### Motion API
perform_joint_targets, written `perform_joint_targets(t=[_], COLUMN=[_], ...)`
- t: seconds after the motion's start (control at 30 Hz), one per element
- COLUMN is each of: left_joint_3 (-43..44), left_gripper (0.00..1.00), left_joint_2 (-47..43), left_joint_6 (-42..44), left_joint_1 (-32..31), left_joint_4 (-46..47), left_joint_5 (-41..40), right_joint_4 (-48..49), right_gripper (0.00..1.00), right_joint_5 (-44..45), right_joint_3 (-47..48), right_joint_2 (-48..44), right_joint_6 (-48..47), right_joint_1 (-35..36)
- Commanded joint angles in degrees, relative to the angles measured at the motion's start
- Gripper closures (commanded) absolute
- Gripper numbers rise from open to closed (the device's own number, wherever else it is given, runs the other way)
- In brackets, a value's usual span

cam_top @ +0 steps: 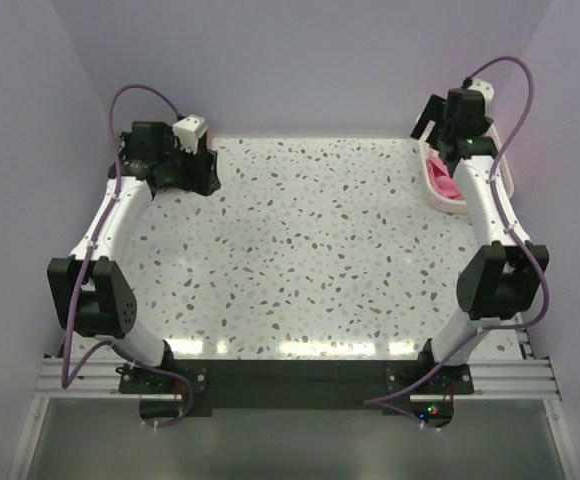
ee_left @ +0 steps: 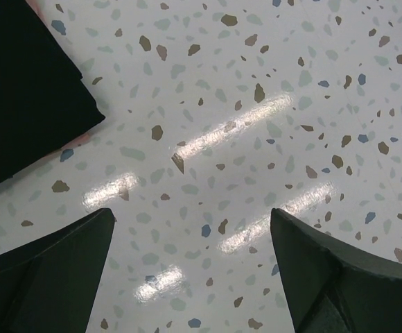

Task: Fold and stack the t-shirts
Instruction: Grab the tshirt from the pile

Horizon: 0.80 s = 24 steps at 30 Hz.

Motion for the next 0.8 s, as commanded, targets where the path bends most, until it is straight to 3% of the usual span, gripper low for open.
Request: perform_joint_targets(t=[0.0, 0.47, 0.77], left_joint_3=[3.23, 9.82, 13.34], left_gripper=[0.0, 0.0, 0.0], left_joint_2=[0.82, 8.47, 11.81], left_joint_6=[-0.74, -1.26, -1.44], left_joint_1=[0.2, 0.37, 0.2], left_joint_4=[-2.05, -7.14, -10.31], left_joint_5=[1.77, -0.69, -2.62], right_joint_4=[-2.97, -4.74, -3.77], right_gripper=[0.01, 0.01, 0.02], right_joint_5=[3.99, 11.02, 10.76], right_joint_3=[6.22, 11.15, 12.56], right_joint_2=[5.75, 24.38, 32.65], right_joint_6=[9.78, 9.27, 7.34], right_joint_1=[-5.12, -11.54, -12.51])
